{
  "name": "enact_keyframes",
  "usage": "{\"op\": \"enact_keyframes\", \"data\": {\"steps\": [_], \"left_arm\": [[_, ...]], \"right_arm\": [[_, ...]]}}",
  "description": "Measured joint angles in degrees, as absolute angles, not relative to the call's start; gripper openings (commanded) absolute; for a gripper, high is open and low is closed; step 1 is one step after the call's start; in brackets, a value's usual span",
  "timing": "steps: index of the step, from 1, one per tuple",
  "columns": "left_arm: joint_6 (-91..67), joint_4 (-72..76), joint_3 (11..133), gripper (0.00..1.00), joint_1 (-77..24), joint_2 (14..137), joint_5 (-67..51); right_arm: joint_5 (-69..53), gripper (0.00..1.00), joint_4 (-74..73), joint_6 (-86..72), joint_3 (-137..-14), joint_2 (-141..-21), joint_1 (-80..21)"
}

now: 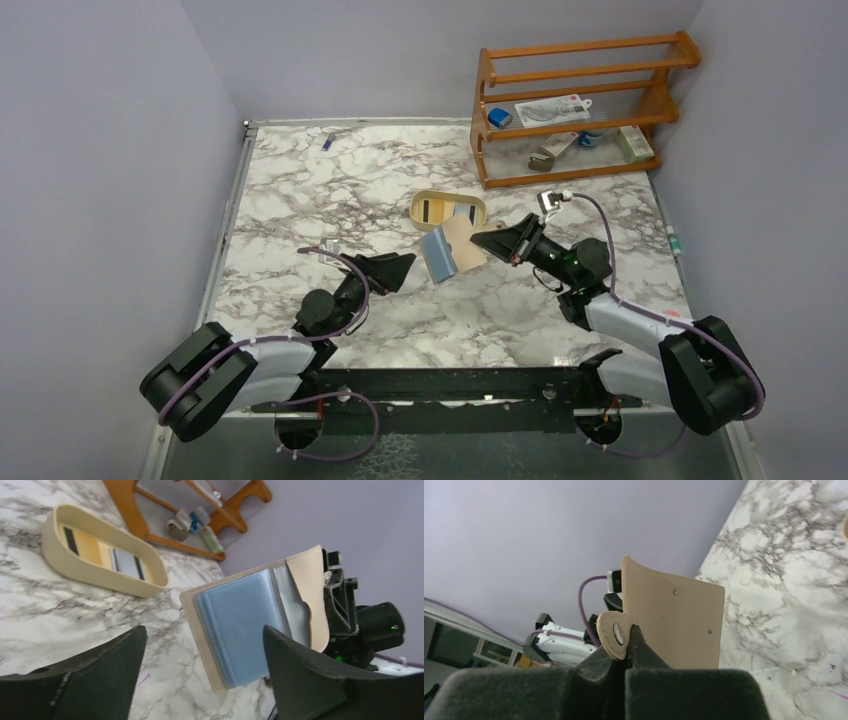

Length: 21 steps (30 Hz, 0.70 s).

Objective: Take the credit cards out of the card holder

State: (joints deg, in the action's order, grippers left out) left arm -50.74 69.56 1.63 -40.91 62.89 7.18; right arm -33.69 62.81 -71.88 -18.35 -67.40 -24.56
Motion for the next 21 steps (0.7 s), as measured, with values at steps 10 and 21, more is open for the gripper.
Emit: {"op": "enact_keyframes", "data": {"steps": [10,21], "left_arm": [[-54.72,86.65,3.84,0.67,-34.85,78.00,-5.34],[-57.95,87.18,8.62,0.65,-33.41,76.53,-11.07]], "right_arm": [[-36.67,0.01,68.10,-75.53,-22.92,-62.50,-24.56],[-37.65,0.01,85.60,-86.26,-22.92,-72.01,-24.53]]}}
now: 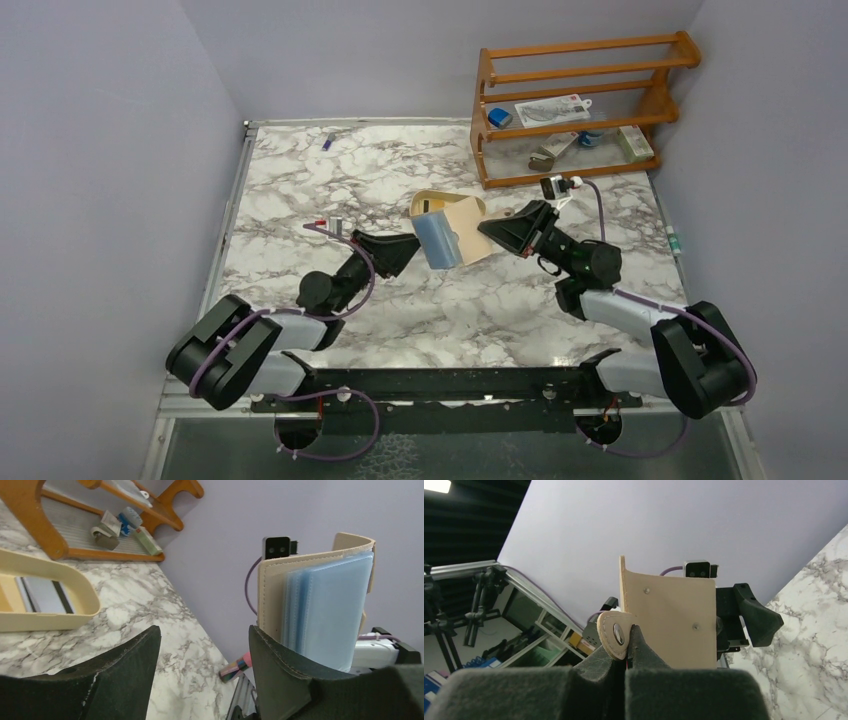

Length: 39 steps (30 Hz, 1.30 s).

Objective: Take the credit cards out of the card holder

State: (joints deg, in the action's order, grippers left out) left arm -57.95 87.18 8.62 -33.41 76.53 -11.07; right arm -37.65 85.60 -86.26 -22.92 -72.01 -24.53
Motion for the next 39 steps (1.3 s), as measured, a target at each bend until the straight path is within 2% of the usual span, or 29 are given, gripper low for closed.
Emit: {"op": "enact_keyframes", "data": {"steps": [7,16,24,27,32,39], "left_arm": [[-59.07,87.22,10.07,0.58,-33.36,73.12,-14.41],[-60.73,87.35,6.85,0.60,-31.31,65.30,-18.70],[-63.26,87.37,11.62,0.63,-31.22,66.83,-20.84],[-63.96,87.37,13.15,0.72,-31.22,67.68,-21.69],[-65.12,87.35,11.31,0.98,-31.22,65.73,-21.67],[-67.51,87.48,8.88,0.99,-31.22,61.49,-21.67]], "right_arm": [[-37.65,0.01,85.67,-87.42,-22.92,-71.64,-24.47],[-37.63,0.01,85.67,-87.68,-22.00,-70.13,-22.61],[-37.60,0.01,85.71,-87.99,-21.85,-72.18,-22.48],[-37.56,0.01,85.73,-88.71,-20.80,-73.52,-22.48],[-36.93,0.01,85.69,-89.95,-19.29,-76.12,-22.48],[-36.53,0.01,85.71,-90.02,-20.99,-77.76,-22.44]]}}
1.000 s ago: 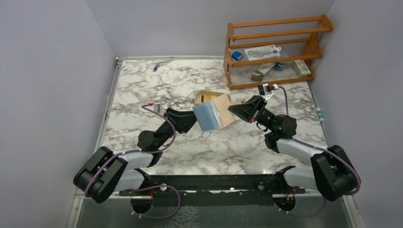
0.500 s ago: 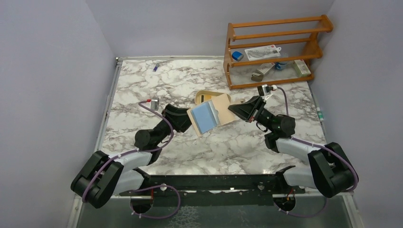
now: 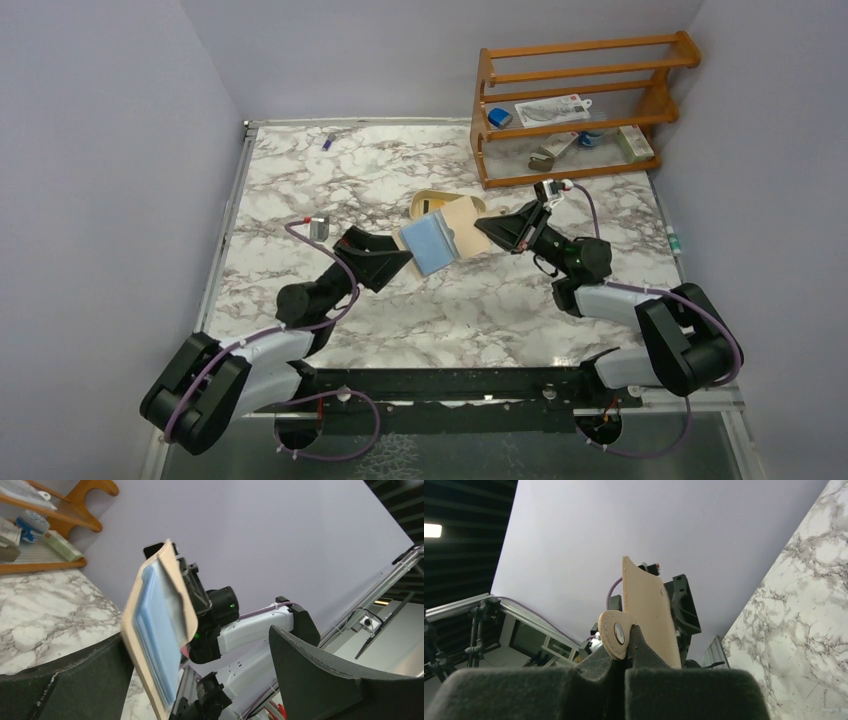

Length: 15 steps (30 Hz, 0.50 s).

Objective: Take the credit cards out of the card holder

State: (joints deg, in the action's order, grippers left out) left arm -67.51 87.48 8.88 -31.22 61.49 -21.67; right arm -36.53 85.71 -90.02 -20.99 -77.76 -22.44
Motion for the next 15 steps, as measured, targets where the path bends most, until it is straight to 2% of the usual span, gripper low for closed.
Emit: {"op": "enact_keyframes", "data": {"steps": [5,13,15], "left_arm": [[-67.85,87.39,8.88,0.96,-31.24,66.26,-21.76],[-66.30,87.39,7.22,0.63,-31.24,67.81,-21.21],[-65.56,87.39,6.74,0.58,-31.24,67.07,-20.97]], "right_arm": [[-36.53,0.01,85.71,-90.24,-23.68,-78.43,-22.41],[-36.53,0.01,85.71,-90.45,-24.08,-78.43,-22.41],[-36.53,0.01,85.71,-90.45,-24.08,-78.43,-22.41]]}}
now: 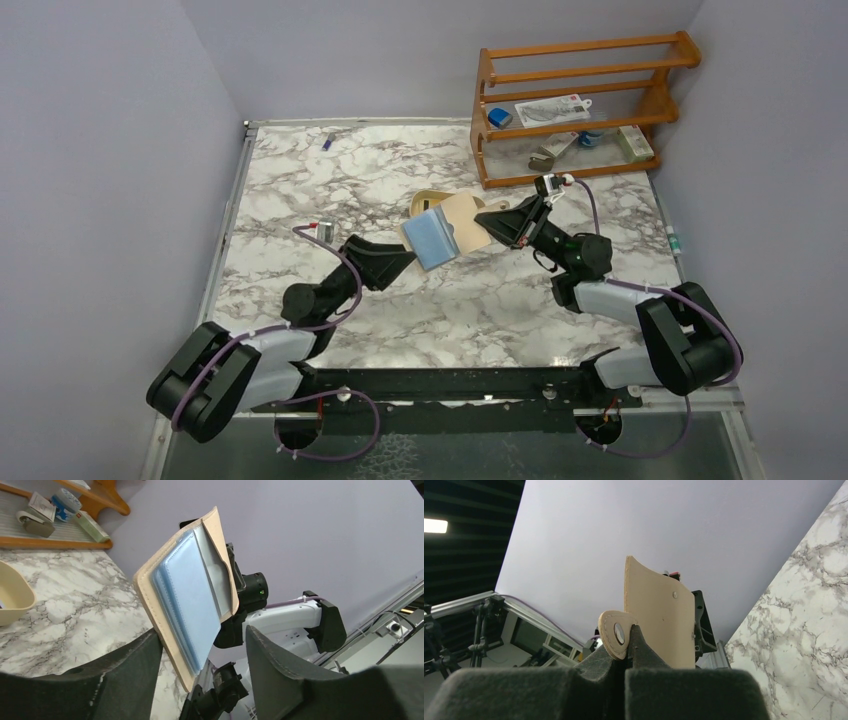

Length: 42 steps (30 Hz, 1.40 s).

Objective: Take the credit cards out of the card holder

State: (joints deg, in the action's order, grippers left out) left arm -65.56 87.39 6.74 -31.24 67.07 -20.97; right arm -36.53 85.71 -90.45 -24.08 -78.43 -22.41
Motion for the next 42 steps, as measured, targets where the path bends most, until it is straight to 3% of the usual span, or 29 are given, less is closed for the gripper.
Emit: {"op": "enact_keyframes", "data": {"steps": [2,4,6,21,42], "left_arm": [[-65.04,87.44,6.26,0.50,-31.24,66.04,-20.64],[-64.40,87.44,6.09,0.30,-31.24,65.52,-20.25],[-63.83,87.46,6.09,0.21,-31.24,65.39,-19.94],[-62.52,87.44,5.30,0.25,-31.24,62.57,-18.63],[-62.30,87.42,4.01,0.23,-31.24,62.35,-17.85]], "right_arm": [[-36.56,0.01,85.71,-90.45,-24.08,-78.43,-22.41],[-36.58,0.01,85.71,-90.43,-24.08,-78.43,-22.41],[-36.58,0.01,85.71,-90.45,-24.08,-78.43,-22.41],[-36.97,0.01,85.73,-90.43,-24.12,-78.43,-22.41],[-37.50,0.01,85.73,-90.43,-24.32,-78.43,-22.41]]}}
